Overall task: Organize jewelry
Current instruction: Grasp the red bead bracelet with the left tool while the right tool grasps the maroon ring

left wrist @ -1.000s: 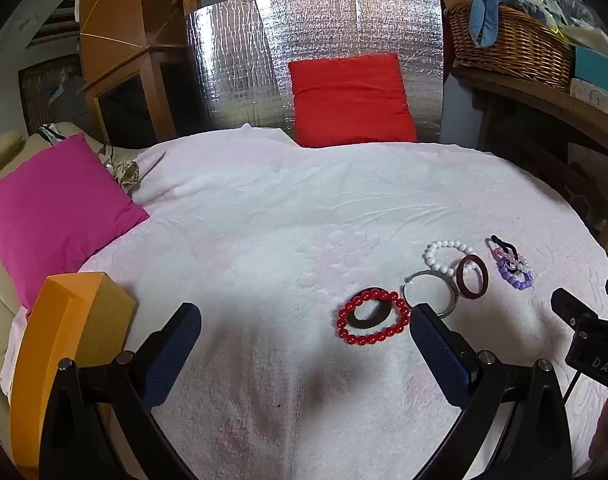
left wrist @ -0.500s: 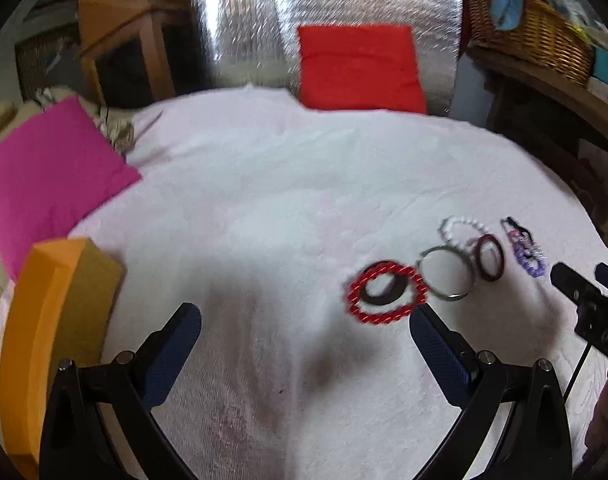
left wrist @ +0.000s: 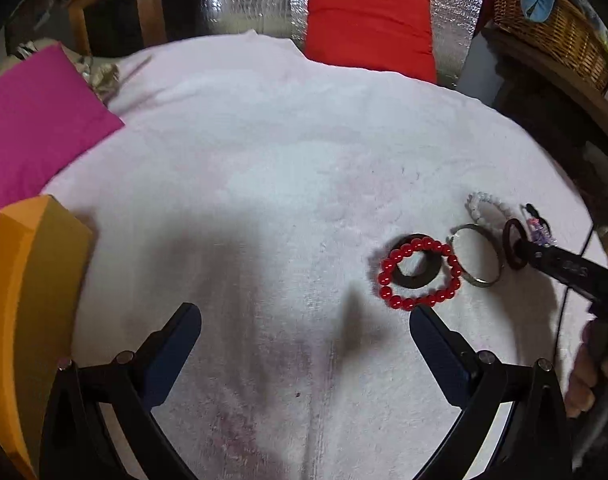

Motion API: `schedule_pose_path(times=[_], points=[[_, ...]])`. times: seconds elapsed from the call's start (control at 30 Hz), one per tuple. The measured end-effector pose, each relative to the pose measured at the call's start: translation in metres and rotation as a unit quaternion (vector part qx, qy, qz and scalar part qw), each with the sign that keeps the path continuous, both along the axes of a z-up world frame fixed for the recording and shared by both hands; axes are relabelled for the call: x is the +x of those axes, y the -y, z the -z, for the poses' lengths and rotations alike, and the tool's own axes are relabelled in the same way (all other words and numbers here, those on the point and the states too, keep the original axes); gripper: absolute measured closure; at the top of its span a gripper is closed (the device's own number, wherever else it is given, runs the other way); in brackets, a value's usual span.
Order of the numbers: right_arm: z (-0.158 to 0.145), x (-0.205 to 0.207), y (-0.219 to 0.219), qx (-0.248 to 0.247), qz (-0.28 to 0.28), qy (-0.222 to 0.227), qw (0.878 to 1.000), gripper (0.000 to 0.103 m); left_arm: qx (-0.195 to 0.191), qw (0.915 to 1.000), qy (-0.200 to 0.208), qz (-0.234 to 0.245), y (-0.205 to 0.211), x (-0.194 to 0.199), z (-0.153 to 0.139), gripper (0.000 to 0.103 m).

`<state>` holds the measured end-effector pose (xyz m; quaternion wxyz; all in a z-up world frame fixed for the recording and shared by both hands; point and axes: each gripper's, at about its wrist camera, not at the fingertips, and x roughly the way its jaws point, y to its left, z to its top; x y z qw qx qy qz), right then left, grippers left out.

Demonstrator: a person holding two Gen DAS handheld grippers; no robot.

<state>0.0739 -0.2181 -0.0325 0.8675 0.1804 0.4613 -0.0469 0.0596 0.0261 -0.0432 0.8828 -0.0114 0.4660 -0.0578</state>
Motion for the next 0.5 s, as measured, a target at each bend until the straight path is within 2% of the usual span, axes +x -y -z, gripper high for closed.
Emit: schedule_pose_path(times=[0.07, 0.1, 0.13, 0.27, 0.33, 0.5], points=[[0.000, 0.000, 0.000, -0.006, 0.003, 0.008, 1.000, 0.077, -0.013, 0.9999, -0.002, 0.008, 0.001, 0.001, 0.000, 0.000], [0.000, 0.001, -0.001, -0.004, -0.002, 0.009, 1.000, 0.090, -0.019, 0.9997, -0.002, 0.014, 0.003, 0.001, 0.000, 0.000], [0.001, 0.001, -0.001, 0.000, -0.006, 0.009, 1.000, 0.095, -0.028, 0.9993, -0.002, 0.025, 0.004, 0.002, 0.000, 0.000], [-0.002, -0.003, -0.001, -0.002, -0.006, 0.012, 1.000, 0.097, -0.039, 0.9976, -0.015, 0.055, 0.017, 0.012, 0.005, 0.000], [-0.005, -0.007, 0.000, -0.005, -0.009, 0.017, 1.000, 0.097, -0.046, 0.9962, -0.025, 0.070, 0.023, 0.016, 0.009, 0.007], [-0.008, -0.016, 0.007, -0.001, -0.011, 0.022, 1.000, 0.097, -0.060, 0.9923, -0.039, 0.101, 0.034, 0.024, 0.018, 0.046]])
